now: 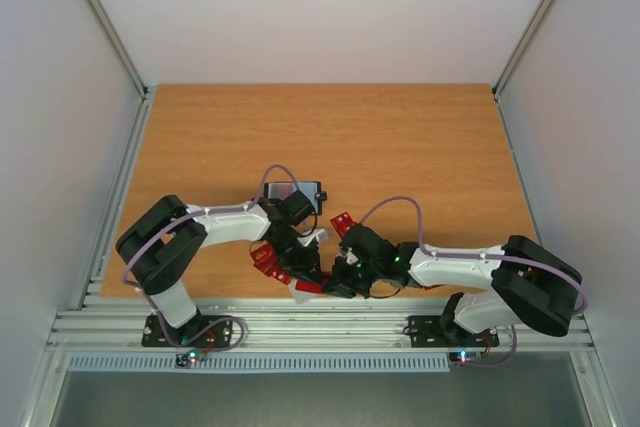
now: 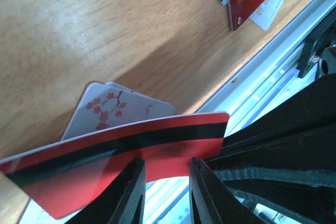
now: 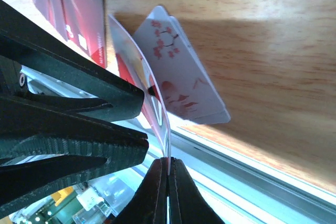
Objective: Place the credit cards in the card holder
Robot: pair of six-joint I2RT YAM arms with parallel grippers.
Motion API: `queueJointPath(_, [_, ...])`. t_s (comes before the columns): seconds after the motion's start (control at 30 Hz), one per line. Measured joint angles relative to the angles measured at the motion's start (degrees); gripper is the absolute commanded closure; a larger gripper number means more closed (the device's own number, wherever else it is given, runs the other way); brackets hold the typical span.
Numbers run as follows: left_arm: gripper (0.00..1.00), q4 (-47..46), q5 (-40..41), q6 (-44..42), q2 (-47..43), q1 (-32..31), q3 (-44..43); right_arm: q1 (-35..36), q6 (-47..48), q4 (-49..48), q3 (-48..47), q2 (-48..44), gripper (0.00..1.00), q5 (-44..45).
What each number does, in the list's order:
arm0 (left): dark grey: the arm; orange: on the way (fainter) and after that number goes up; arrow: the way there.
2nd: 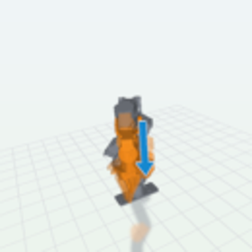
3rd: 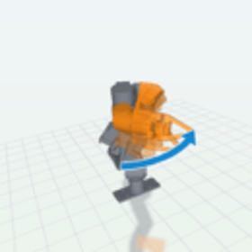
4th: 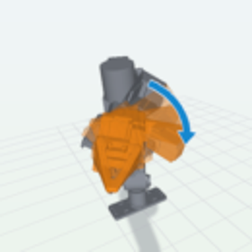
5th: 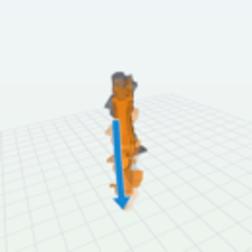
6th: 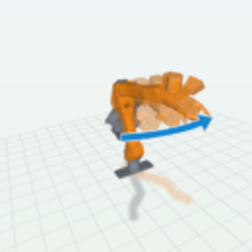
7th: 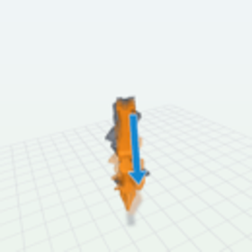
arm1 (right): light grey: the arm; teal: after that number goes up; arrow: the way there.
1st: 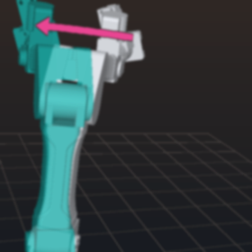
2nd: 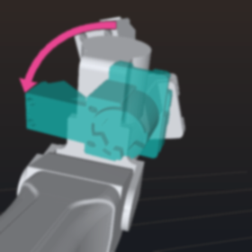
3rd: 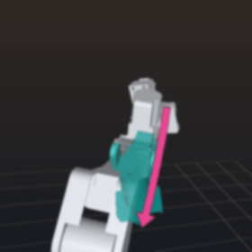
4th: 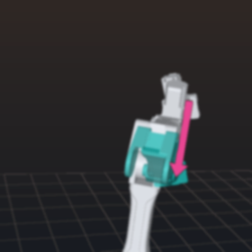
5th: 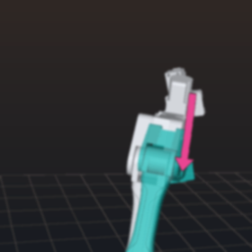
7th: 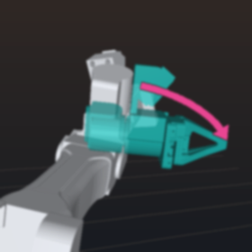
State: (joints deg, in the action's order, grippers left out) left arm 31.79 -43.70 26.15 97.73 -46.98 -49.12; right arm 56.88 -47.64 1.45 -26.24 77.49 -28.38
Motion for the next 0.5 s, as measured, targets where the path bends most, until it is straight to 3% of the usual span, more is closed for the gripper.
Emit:
queueJointPath(0.23, [0.61,4.7,2.1,0.5,-5.9,2.2,-4.3,-1.2,2.3,3.4,-1.6,-2.8,0.99,0.4])
queueJointPath(0.5, [0.51,13.7,4.9,-2.8,-13.9,11.6,-12.6,-7.7,8.3,10.6,-5.3,-5.7,0.99,-1.4])
